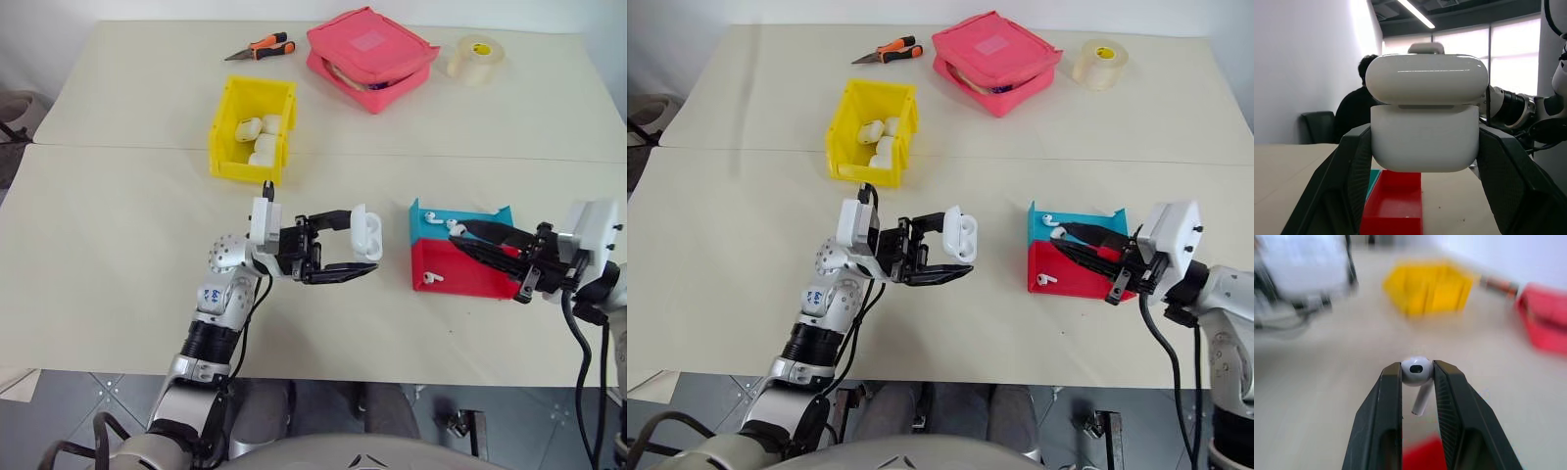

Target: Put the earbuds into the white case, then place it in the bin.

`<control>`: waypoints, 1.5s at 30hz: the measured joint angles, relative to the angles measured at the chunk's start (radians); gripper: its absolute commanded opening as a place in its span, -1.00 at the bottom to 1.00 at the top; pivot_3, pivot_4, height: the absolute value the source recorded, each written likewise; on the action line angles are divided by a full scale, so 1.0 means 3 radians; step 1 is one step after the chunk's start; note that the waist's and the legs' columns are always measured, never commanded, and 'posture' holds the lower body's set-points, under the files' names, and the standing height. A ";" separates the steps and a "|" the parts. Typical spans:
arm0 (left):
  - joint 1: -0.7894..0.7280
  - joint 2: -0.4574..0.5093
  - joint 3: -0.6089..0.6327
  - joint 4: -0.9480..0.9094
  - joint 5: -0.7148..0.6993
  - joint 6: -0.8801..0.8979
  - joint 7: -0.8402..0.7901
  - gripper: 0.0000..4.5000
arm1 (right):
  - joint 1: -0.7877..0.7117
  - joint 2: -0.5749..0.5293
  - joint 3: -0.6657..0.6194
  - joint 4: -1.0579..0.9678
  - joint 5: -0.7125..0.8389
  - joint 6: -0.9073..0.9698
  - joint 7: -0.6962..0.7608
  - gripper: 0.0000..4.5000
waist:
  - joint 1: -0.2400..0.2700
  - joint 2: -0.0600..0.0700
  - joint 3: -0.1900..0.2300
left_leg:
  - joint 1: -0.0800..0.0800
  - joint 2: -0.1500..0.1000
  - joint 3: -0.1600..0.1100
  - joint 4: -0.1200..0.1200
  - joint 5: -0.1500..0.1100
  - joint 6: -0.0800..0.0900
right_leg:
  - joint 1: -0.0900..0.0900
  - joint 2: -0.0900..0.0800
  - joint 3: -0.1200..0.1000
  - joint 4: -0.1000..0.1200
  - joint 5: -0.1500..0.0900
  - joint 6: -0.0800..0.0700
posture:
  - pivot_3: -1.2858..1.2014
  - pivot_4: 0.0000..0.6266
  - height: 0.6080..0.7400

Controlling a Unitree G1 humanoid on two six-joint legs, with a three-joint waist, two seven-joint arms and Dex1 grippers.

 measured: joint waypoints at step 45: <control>-0.0055 -0.0081 0.0025 -0.0023 -0.0002 0.0336 0.0115 0.24 | -0.0301 0.0992 0.1133 -0.0018 0.0093 -0.0459 -0.0815 -0.74 | -0.0006 0.0001 0.0000 | 0.0001 -0.0002 0.0002 -0.0004 0.0000 0.0000 | -0.0002 0.0001 0.0003 0.0002 0.0000 0.0000 | 0.03 -0.52 1.00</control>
